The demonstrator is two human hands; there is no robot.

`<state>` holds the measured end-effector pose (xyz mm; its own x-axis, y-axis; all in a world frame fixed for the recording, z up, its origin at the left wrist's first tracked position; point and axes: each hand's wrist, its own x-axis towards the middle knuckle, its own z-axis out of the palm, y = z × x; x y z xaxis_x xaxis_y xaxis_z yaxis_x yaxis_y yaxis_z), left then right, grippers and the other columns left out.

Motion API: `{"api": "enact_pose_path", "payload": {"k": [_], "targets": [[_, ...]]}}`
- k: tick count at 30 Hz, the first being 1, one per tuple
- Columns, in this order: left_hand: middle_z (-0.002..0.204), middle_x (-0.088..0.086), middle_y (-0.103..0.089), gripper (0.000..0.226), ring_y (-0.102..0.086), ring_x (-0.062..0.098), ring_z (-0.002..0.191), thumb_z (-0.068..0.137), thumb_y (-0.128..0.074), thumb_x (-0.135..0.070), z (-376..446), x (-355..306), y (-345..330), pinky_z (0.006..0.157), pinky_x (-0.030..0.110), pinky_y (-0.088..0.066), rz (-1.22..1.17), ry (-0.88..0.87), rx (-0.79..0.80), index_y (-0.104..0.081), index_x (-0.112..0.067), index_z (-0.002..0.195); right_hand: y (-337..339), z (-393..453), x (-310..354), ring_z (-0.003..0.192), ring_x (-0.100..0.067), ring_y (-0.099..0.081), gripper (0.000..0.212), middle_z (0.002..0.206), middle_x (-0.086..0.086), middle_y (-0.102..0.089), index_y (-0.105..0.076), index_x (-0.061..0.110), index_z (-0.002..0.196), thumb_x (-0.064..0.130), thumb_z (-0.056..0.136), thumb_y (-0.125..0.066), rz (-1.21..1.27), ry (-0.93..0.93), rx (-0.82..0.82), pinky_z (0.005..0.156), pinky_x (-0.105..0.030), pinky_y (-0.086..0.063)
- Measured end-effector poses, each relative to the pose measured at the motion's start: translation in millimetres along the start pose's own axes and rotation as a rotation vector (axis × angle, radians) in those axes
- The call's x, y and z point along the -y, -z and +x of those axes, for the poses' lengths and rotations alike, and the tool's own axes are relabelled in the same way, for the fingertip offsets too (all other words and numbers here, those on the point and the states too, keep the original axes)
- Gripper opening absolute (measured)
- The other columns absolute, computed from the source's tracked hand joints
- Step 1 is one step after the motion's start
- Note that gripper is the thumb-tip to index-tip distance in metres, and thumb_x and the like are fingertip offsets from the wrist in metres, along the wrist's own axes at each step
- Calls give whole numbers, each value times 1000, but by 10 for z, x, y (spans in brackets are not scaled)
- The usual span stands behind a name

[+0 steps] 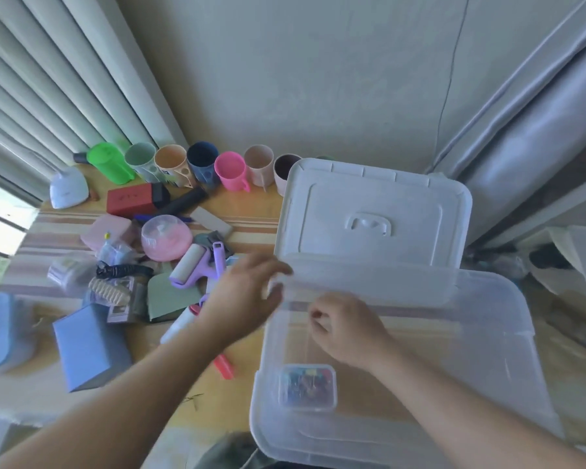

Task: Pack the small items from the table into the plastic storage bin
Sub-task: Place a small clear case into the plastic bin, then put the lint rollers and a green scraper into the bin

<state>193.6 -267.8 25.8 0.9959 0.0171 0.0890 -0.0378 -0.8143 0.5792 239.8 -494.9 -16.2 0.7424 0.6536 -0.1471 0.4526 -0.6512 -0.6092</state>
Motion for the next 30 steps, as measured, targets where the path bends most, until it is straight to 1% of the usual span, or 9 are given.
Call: {"api": "enact_pose_path", "payload": {"k": [4, 8, 11, 14, 17, 21, 24, 27, 30], "targets": [[115, 3, -61, 35, -57, 32, 103, 82, -71, -17, -126, 1070, 303, 86, 42, -48, 177, 312, -35, -69, -24, 116, -117, 598, 840, 85, -25, -57, 10, 87, 1, -64, -69, 17, 88, 22, 84, -62, 30, 294, -287, 75, -34, -49], [127, 6, -52, 58, -50, 37, 118, 79, -69, -41, -558, 1770, 357, 94, 46, -49, 311, 441, 337, -56, -32, 135, -755, 1130, 1411, 97, -33, -56, 22, 100, -4, -60, -69, 18, 102, 19, 80, -67, -26, 295, -93, 77, -44, -54], [123, 5, -47, 72, -52, 35, 115, 77, -51, -64, -802, 2016, 216, 90, 47, -53, 314, 401, 554, -38, -41, 144, -1168, 1421, 1514, 118, -36, -49, 41, 136, -6, -48, -61, 27, 127, 23, 87, -66, -225, 117, 90, 80, -45, -52], [118, 3, -41, 71, -51, 31, 106, 86, -62, -41, -948, 2163, -23, 84, 44, -55, 329, 307, 640, -22, -48, 145, -1329, 1623, 1481, 133, -39, -31, 57, 164, -8, -12, -41, 41, 144, 29, 95, -68, -451, -24, 155, 91, -48, -47], [114, 2, -42, 61, -54, 28, 99, 94, -64, -30, -975, 2191, -117, 77, 41, -54, 354, 276, 587, -27, -45, 140, -1336, 1780, 1414, 145, -44, -18, 71, 171, -4, 0, -37, 40, 149, 12, 90, -67, -656, -15, 234, 112, -58, -34], [105, 5, -45, 38, -60, 32, 89, 91, -59, -50, -988, 2219, 20, 79, 45, -54, 189, 308, 595, -39, -40, 122, -1307, 1878, 1278, 153, -48, -7, 61, 166, -10, -18, -51, 25, 142, 6, 86, -69, -936, 56, 368, 116, -81, -2], [106, 3, -42, 45, -60, 34, 80, 83, -63, -39, -996, 2258, 168, 78, 44, -55, 18, 397, 535, -42, -39, 122, -1315, 1852, 1239, 153, -51, -11, 42, 148, -12, -43, -62, 26, 132, 13, 92, -65, -1016, 16, 494, 107, -84, 15], [113, 5, -43, 59, -57, 30, 88, 85, -59, -28, -936, 2310, 265, 85, 40, -51, -84, 476, 476, -39, -36, 139, -1382, 1803, 1176, 154, -53, -10, 41, 154, -14, -41, -59, 34, 139, 30, 99, -61, -1044, -55, 634, 108, -83, 19], [114, 4, -46, 61, -54, 25, 93, 87, -54, -26, -875, 2304, 327, 82, 36, -45, -99, 473, 459, -36, -38, 144, -1494, 1705, 1148, 145, -50, -30, 37, 141, -12, -51, -63, 35, 134, 37, 97, -64, -988, -136, 660, 108, -84, 18]]}}
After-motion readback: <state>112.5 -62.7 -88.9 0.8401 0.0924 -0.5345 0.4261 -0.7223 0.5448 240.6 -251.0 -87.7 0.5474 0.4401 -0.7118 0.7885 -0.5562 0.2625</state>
